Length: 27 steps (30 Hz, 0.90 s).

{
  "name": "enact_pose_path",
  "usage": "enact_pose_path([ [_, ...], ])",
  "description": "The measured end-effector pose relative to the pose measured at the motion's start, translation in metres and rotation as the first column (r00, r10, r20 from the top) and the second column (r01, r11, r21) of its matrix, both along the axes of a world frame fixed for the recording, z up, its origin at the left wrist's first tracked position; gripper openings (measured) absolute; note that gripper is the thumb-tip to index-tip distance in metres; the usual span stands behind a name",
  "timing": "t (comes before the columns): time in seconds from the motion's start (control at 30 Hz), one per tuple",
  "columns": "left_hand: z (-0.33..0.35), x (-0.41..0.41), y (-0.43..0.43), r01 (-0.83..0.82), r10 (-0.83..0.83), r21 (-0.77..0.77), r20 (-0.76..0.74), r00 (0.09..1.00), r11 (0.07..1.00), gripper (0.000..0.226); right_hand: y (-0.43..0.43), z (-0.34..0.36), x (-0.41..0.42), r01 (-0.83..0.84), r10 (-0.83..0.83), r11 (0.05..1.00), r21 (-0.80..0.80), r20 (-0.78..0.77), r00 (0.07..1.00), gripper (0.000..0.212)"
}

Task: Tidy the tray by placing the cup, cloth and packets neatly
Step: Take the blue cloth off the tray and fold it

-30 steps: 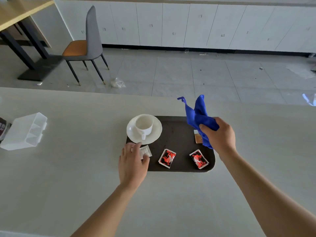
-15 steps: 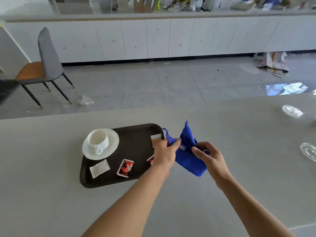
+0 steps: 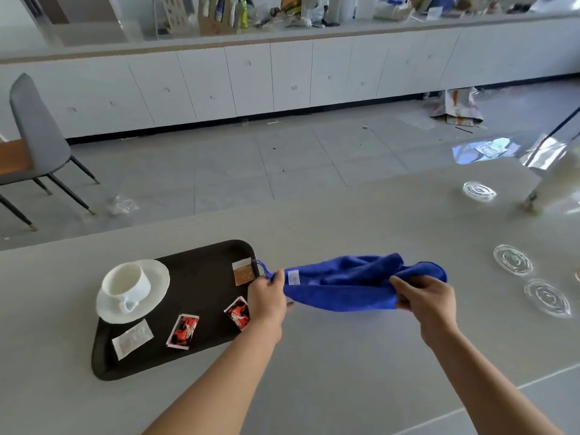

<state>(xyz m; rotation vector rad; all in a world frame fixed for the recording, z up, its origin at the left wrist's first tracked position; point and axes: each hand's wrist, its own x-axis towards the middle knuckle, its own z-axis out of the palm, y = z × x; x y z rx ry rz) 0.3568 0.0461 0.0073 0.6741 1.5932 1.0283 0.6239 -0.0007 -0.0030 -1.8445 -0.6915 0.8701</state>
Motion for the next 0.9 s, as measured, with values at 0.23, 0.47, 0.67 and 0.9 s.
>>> enact_pose_path([
  [0.23, -0.034, -0.008, -0.02, 0.101, -0.128, -0.129, -0.215, 0.968, 0.986, 0.027, -0.036, -0.015, 0.021, -0.022, 0.054, 0.96, -0.279, 0.108, 0.993, 0.014],
  [0.47, -0.043, -0.015, -0.025, 0.466, -0.474, -0.196, -0.637, 0.608, 0.863, 0.027, -0.05, -0.014, 0.027, 0.011, 0.042, 0.948, -0.318, 0.159, 0.986, 0.021],
  [0.67, -0.043, 0.002, -0.023, 0.633, -0.493, -0.23, -0.825, 0.276, 0.739, 0.034, -0.031, -0.032, 0.049, 0.058, 0.074, 0.919, -0.391, 0.315, 0.946, 0.039],
  [0.9, -0.054, 0.068, 0.036, 0.72, -0.533, -0.204, -0.804, 0.263, 0.663, 0.048, 0.036, -0.049, 0.051, -0.256, 0.34, 0.925, -0.281, 0.309, 0.888, 0.023],
])
